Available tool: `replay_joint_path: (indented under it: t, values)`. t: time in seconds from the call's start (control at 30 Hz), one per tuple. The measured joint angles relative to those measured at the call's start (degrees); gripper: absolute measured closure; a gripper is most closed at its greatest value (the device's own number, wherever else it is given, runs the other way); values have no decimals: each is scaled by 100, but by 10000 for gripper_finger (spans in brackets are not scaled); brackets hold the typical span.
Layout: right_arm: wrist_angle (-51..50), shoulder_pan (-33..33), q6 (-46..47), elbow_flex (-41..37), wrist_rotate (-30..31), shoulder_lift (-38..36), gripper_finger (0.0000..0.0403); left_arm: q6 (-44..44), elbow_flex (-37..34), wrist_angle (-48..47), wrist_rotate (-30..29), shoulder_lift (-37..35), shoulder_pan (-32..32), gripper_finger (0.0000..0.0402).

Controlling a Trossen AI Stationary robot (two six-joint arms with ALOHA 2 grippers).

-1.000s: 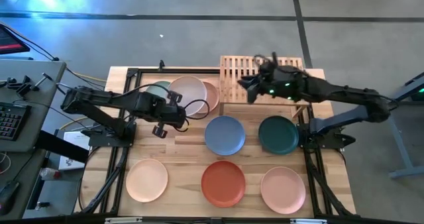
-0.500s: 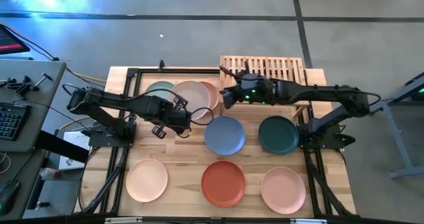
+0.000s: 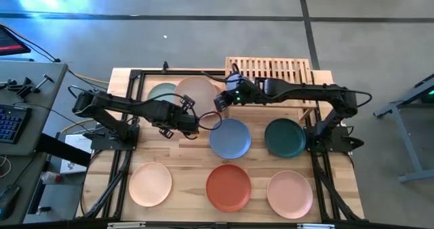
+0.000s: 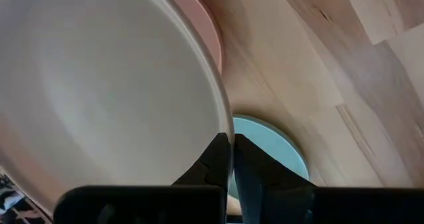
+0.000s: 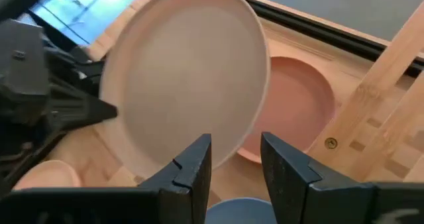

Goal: Place and stack plates onto a shelf
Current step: Put the white plate on the shelf

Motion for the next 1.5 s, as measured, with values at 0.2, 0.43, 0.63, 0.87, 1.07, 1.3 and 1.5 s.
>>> replay_joint_path:
  t: [0.2,0.43,0.63,0.87,1.07,1.3,1.5]
  values:
    - [-181,-91,-9,264,21,213,290,7,0,216,-282,-56,-64,401]
    - [-200,-226,27,264,14,231,290,16,0,344,-346,-71,-179,401]
    - [-197,-299,38,264,-38,231,290,294,0,665,-521,-71,-261,401]
    - [-198,-339,26,264,-229,229,297,363,0,795,-523,-71,-269,401]
    - [-205,-347,-59,264,-343,227,376,360,0,785,-491,-71,-260,396]
    - [-227,-348,-66,264,-379,227,396,348,0,788,-457,-71,-264,389]
    - [-269,-345,-20,264,-393,224,400,61,0,790,-390,-71,-260,388]
